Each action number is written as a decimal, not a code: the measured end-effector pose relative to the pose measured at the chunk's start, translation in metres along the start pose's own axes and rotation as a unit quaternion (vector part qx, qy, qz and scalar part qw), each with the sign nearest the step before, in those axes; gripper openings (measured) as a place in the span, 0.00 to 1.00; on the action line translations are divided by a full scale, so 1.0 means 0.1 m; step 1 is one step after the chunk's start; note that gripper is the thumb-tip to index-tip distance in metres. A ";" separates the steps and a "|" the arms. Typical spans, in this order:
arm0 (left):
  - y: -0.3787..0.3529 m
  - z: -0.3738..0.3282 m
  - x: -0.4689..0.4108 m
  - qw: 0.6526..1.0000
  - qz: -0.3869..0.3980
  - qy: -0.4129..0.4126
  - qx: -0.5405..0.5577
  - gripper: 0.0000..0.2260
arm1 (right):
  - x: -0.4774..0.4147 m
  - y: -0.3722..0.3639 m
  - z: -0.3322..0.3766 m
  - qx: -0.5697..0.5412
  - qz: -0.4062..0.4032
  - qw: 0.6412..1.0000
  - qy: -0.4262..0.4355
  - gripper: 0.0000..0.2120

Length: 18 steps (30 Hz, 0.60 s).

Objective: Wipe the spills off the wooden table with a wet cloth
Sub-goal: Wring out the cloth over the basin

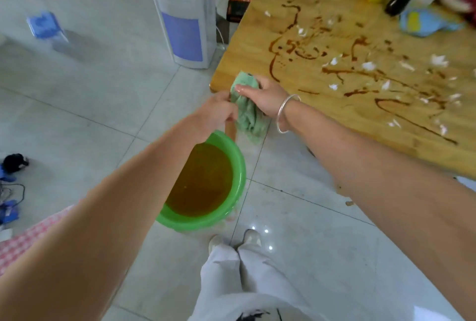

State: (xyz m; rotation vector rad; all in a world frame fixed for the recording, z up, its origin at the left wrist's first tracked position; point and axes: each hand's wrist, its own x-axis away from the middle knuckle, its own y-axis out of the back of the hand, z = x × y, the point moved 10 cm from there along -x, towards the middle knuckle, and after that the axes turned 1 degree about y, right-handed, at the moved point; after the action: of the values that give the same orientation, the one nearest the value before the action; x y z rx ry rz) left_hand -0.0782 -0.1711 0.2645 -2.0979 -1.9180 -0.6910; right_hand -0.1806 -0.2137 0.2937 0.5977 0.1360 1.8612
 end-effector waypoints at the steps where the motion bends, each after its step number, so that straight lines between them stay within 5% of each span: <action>1: -0.10 -0.13 0.00 1.000 0.024 -0.002 0.001 0.14 | 0.06 0.19 0.12 0.028 -0.021 0.999 0.026 0.12; 5: -0.36 -0.59 -0.07 0.995 0.059 -0.050 -0.062 0.06 | 0.21 0.82 0.32 0.119 -0.105 0.985 0.065 0.13; 9: -0.65 -1.01 -0.02 0.990 0.089 -0.082 -0.078 0.12 | 0.42 1.33 0.33 0.178 -0.145 0.973 0.039 0.22; 18: -1.21 -1.52 0.05 0.977 0.175 -0.101 -0.074 0.13 | 0.83 2.34 0.26 0.105 -0.244 0.964 -0.012 0.18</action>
State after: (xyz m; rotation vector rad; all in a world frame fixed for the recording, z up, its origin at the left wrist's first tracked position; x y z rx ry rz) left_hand -0.2258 -0.2215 0.3798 -2.5993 -1.5596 -0.5748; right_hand -0.3883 -0.2301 0.4315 0.6641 0.4307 1.3687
